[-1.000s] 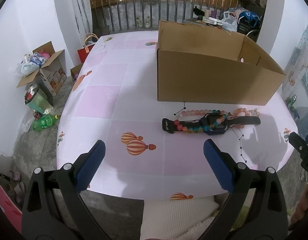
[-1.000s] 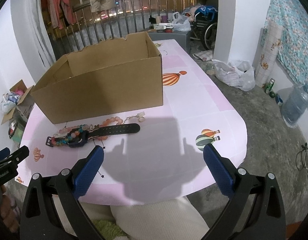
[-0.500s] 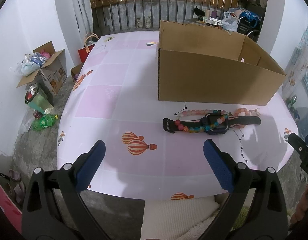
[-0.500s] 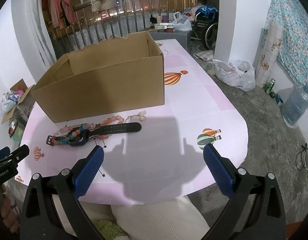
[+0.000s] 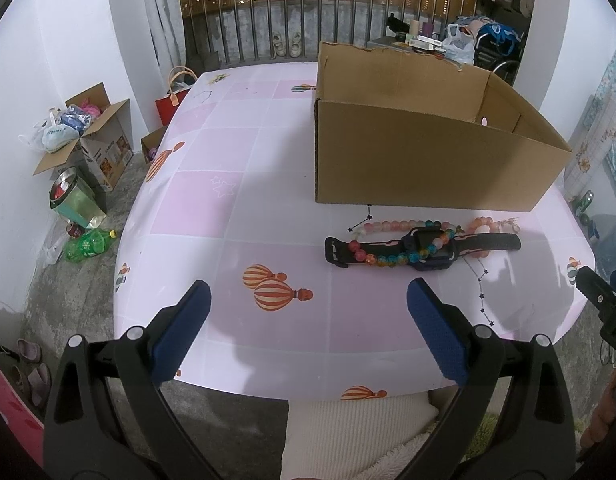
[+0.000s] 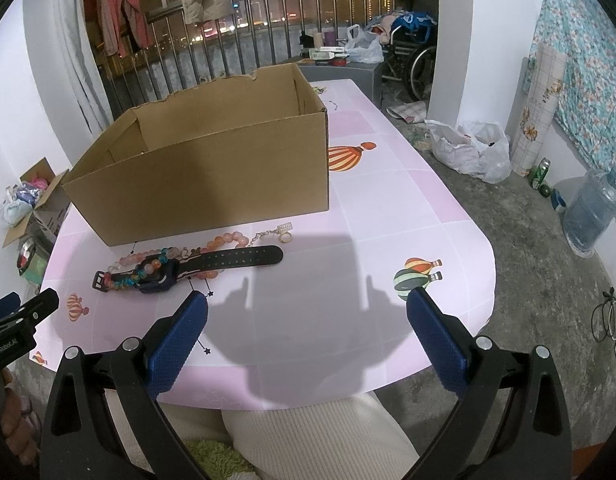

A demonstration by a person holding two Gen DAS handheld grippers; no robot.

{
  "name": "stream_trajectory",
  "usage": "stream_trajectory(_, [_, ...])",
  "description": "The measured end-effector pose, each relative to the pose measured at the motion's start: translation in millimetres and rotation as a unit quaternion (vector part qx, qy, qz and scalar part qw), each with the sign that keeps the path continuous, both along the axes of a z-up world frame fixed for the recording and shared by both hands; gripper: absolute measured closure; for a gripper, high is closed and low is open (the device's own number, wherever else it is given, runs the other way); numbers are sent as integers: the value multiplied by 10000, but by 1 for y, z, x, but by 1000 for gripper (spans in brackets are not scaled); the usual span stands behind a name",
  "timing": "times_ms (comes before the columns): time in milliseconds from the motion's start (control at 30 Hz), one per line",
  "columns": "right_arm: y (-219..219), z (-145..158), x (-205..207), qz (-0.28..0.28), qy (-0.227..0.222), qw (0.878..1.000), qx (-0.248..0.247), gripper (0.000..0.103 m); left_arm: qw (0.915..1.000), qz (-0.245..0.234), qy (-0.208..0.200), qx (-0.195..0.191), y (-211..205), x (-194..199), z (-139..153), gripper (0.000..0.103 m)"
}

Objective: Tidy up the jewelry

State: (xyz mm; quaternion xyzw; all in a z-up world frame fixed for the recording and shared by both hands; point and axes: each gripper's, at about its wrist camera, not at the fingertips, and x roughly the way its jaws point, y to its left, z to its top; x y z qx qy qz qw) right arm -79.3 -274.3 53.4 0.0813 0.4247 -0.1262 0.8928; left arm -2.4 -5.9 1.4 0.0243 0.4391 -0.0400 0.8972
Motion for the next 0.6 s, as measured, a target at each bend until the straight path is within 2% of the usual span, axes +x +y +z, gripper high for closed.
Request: stream_trajectory(600, [3, 4, 1, 31, -63, 10000, -60, 6, 10000, 1, -21, 2, -2, 2, 2, 8])
